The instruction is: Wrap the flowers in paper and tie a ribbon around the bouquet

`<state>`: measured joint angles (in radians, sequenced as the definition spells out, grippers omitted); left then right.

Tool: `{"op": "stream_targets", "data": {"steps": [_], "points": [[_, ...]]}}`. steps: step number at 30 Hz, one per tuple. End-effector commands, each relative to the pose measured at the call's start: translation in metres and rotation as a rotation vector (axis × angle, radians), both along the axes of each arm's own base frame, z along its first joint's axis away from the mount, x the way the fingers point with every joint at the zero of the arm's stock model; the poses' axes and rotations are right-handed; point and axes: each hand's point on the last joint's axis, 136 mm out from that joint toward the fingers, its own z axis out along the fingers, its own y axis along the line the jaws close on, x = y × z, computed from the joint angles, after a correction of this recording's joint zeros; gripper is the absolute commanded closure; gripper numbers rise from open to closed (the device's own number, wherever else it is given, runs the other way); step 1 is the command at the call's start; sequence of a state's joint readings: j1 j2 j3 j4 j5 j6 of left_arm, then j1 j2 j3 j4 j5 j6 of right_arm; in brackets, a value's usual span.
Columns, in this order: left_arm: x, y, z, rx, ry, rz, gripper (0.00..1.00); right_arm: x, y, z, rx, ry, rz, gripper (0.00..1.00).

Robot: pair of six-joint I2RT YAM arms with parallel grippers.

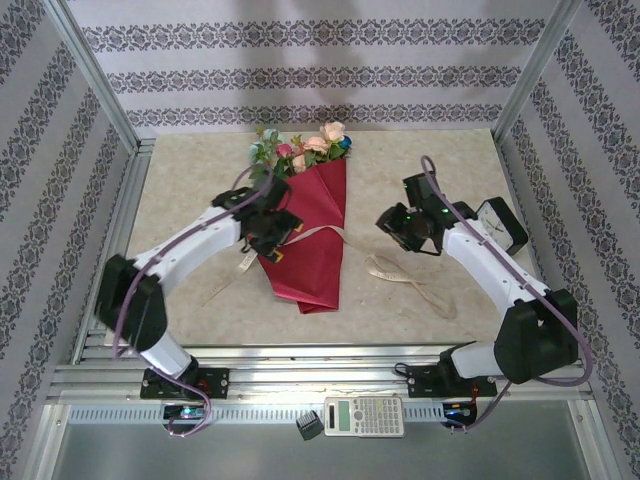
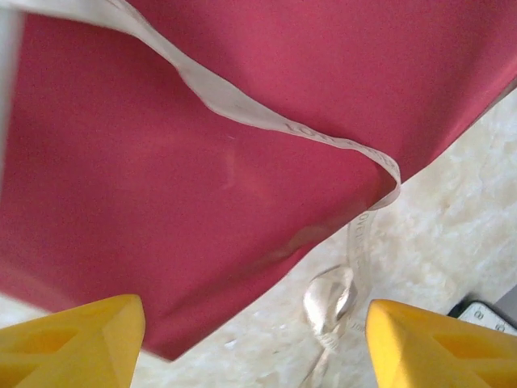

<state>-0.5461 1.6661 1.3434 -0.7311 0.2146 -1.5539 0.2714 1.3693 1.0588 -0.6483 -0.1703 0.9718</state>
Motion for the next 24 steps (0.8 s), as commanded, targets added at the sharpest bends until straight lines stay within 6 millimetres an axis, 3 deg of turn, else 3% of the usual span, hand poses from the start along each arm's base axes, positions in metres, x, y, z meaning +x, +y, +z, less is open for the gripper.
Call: {"op": "stream_targets", "data": {"steps": [1,5,11,14,15,16,18,19,21,24], "points": [[0.030,-0.022,-0.004,-0.034,0.011,0.204,0.25,-0.005,-0.026,-0.003,-0.006,0.014,-0.084,0.54],[0.047,-0.043,-0.036,-0.051,0.093,0.324,0.25,-0.002,-0.038,-0.001,0.007,0.007,-0.141,0.54],[0.076,-0.066,-0.067,-0.051,0.142,0.430,0.26,0.008,-0.031,-0.001,0.048,-0.003,-0.107,0.55],[0.095,-0.075,-0.078,-0.060,0.135,0.442,0.32,0.007,-0.024,-0.008,0.069,0.013,-0.079,0.56],[0.099,-0.078,-0.081,-0.062,0.137,0.435,0.37,0.006,-0.023,-0.010,0.074,0.015,-0.074,0.56],[0.104,-0.081,-0.084,-0.068,0.135,0.423,0.47,0.003,-0.022,-0.013,0.073,0.020,-0.068,0.57],[0.121,-0.087,-0.081,-0.116,0.075,0.383,0.87,0.000,-0.022,-0.015,0.064,0.020,-0.067,0.57],[0.126,-0.087,-0.075,-0.132,0.058,0.366,1.00,-0.001,-0.022,-0.015,0.055,0.012,-0.064,0.57],[0.130,-0.077,-0.057,-0.142,0.033,0.326,1.00,-0.004,-0.024,-0.015,0.025,0.015,-0.059,0.57],[0.130,-0.040,-0.018,-0.141,-0.034,0.291,1.00,-0.006,-0.020,-0.011,0.007,0.019,-0.047,0.57]]}}
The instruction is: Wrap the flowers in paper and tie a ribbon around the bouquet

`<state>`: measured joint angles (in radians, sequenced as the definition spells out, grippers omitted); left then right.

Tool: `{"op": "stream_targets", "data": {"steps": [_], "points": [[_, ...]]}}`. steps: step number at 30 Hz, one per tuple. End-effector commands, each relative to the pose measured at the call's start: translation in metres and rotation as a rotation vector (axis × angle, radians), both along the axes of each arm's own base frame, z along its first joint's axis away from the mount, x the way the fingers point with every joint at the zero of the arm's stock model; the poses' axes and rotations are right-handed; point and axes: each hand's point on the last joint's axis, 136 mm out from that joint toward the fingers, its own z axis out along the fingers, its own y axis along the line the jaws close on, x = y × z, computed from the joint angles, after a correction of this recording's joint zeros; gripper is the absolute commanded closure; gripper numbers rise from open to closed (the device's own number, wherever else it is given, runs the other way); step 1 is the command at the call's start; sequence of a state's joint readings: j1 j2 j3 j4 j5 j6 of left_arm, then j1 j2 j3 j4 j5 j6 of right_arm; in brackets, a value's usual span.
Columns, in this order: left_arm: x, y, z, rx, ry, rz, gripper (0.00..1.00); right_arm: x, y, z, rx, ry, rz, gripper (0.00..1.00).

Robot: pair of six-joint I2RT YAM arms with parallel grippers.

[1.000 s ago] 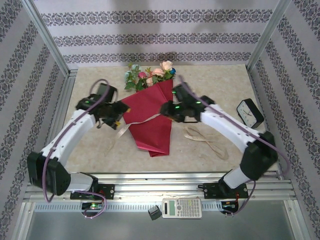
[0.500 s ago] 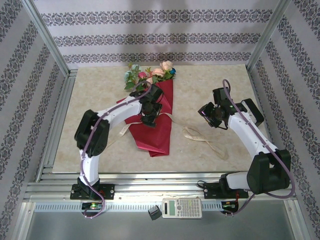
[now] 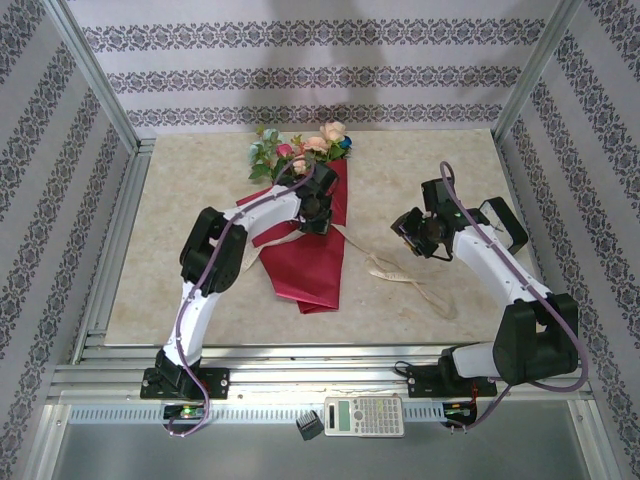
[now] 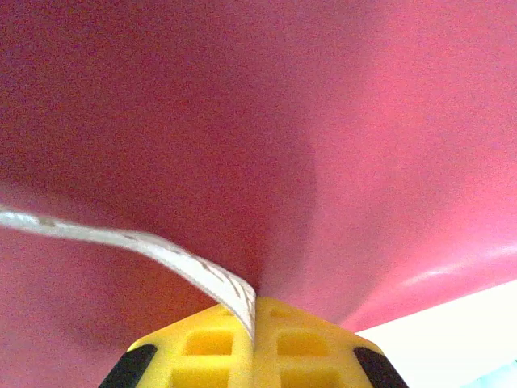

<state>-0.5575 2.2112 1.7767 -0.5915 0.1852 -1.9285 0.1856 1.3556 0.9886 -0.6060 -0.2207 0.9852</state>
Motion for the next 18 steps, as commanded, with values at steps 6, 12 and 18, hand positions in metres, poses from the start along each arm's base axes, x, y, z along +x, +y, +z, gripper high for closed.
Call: {"op": "stream_targets", "data": {"steps": [6,12,18], "points": [[-0.001,0.140,0.098,-0.010,-0.204,0.013,1.00,-0.005,0.023,-0.001,-0.078,0.030,0.038,0.56],[-0.016,0.226,0.097,-0.005,-0.253,0.144,1.00,0.005,0.063,-0.008,-0.051,0.069,0.076,0.56],[-0.046,0.265,0.084,0.078,-0.192,0.168,1.00,-0.004,0.077,-0.041,-0.026,0.173,0.046,0.51]]}}
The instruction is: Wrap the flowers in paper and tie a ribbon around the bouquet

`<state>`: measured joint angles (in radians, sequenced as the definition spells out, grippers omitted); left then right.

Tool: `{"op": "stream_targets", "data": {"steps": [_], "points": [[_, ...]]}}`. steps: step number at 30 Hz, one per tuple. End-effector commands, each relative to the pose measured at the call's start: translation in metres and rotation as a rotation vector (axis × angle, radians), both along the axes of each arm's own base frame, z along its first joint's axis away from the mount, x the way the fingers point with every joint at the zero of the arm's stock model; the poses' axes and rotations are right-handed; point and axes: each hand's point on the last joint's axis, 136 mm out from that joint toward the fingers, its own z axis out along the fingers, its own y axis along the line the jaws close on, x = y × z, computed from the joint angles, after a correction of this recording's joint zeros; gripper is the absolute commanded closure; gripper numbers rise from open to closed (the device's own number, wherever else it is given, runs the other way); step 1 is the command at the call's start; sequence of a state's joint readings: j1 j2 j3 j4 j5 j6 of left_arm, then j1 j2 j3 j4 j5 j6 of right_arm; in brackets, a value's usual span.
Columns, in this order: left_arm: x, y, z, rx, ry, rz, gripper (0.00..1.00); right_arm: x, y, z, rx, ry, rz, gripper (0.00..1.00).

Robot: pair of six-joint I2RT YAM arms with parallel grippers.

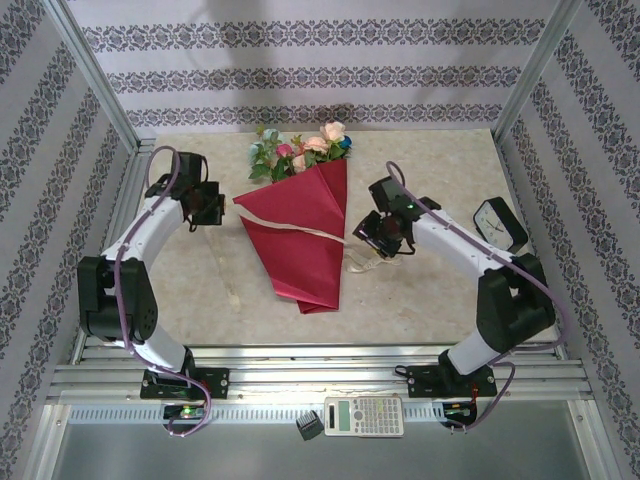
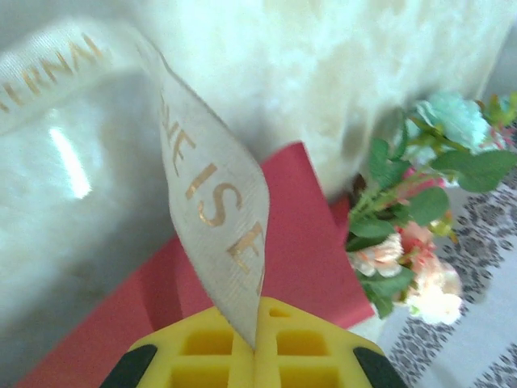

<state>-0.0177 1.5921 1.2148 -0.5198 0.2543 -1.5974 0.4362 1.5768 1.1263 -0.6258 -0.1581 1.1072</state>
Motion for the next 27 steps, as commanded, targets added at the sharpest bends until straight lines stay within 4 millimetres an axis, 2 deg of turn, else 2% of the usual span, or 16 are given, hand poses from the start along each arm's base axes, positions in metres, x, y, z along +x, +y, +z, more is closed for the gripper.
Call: {"op": "stream_targets", "data": {"steps": [1,4,8,18,20,21,22,23,27], "points": [[-0.017,0.003,-0.006,0.017,0.034,-0.063,1.00,-0.004,-0.008,-0.020,0.018,0.065,-0.095,0.51],[-0.025,0.002,-0.016,0.021,0.064,-0.081,1.00,-0.001,-0.022,-0.029,0.020,0.084,-0.132,0.54],[-0.030,0.006,-0.023,0.044,0.083,-0.080,1.00,-0.011,-0.035,-0.042,0.006,0.149,-0.167,0.55],[-0.024,0.003,-0.026,0.043,0.089,-0.112,1.00,-0.013,-0.016,-0.083,0.040,0.225,-0.186,0.57],[-0.023,0.003,-0.027,0.039,0.087,-0.114,1.00,-0.014,-0.012,-0.095,0.051,0.235,-0.194,0.64],[-0.024,0.003,-0.028,0.039,0.090,-0.117,1.00,-0.014,-0.012,-0.098,0.053,0.239,-0.197,0.73],[-0.025,0.004,-0.027,0.039,0.091,-0.116,1.00,-0.014,-0.015,-0.097,0.042,0.236,-0.203,0.90],[-0.025,0.006,-0.027,0.042,0.091,-0.117,1.00,-0.015,-0.024,-0.092,0.012,0.219,-0.211,1.00],[-0.027,0.016,-0.021,0.047,0.082,-0.106,1.00,-0.011,-0.073,-0.043,-0.141,0.081,-0.218,1.00]]}}
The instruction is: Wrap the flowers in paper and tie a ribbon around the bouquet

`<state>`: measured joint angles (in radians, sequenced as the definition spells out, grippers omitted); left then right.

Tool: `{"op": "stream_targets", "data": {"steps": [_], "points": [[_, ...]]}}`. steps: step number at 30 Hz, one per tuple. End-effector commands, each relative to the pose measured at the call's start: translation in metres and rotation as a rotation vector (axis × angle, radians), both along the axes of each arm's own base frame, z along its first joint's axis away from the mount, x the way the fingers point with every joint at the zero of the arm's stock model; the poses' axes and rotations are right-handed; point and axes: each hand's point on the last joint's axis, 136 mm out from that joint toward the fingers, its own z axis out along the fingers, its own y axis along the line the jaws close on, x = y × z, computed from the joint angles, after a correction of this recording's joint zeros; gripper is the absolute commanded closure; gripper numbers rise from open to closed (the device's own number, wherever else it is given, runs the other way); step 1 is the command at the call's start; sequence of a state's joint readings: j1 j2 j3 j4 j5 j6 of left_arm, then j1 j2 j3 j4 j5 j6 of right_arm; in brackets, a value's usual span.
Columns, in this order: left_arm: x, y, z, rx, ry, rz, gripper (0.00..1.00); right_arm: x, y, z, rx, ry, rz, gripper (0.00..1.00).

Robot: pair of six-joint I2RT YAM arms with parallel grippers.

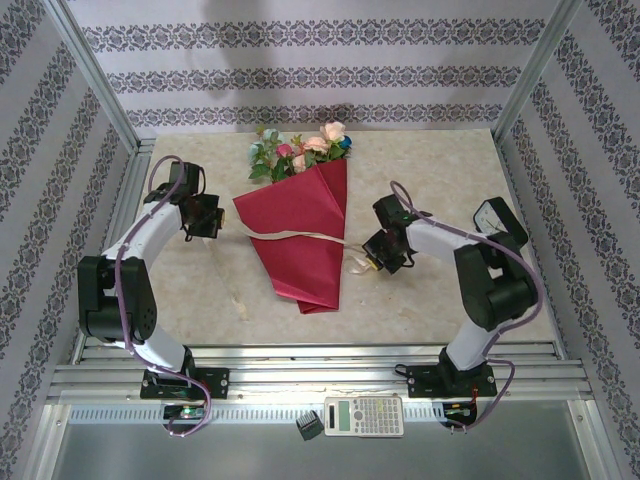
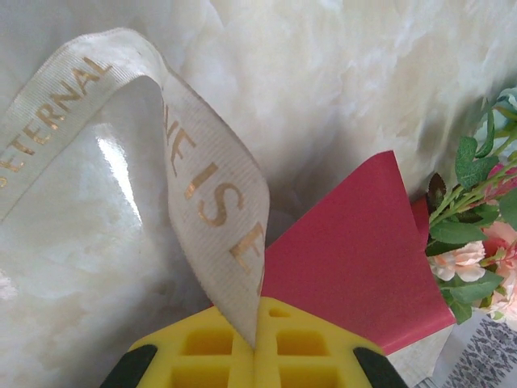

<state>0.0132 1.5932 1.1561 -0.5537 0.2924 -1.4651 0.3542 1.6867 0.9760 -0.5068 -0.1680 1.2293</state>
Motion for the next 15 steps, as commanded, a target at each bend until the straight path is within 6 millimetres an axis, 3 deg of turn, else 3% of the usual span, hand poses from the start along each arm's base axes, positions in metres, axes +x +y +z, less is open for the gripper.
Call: {"op": "stream_targets", "data": {"steps": [1,7,12,13,15], "points": [[-0.008,0.015,0.005,0.024,0.018,-0.001,1.00,0.001,-0.052,0.042,-0.163,-0.102,-0.005,1.00],[-0.030,0.030,0.001,0.079,0.085,0.012,1.00,0.032,-0.088,0.076,-0.225,-0.177,0.109,1.00],[-0.052,0.036,-0.012,0.104,0.154,0.040,1.00,0.037,-0.116,0.061,-0.328,-0.056,0.132,0.99],[-0.056,0.037,-0.012,0.110,0.166,0.042,1.00,0.037,-0.118,0.054,-0.328,-0.037,0.129,0.91],[-0.062,0.039,-0.011,0.123,0.189,0.041,0.81,0.036,-0.118,0.047,-0.305,-0.011,0.121,0.70]]}}
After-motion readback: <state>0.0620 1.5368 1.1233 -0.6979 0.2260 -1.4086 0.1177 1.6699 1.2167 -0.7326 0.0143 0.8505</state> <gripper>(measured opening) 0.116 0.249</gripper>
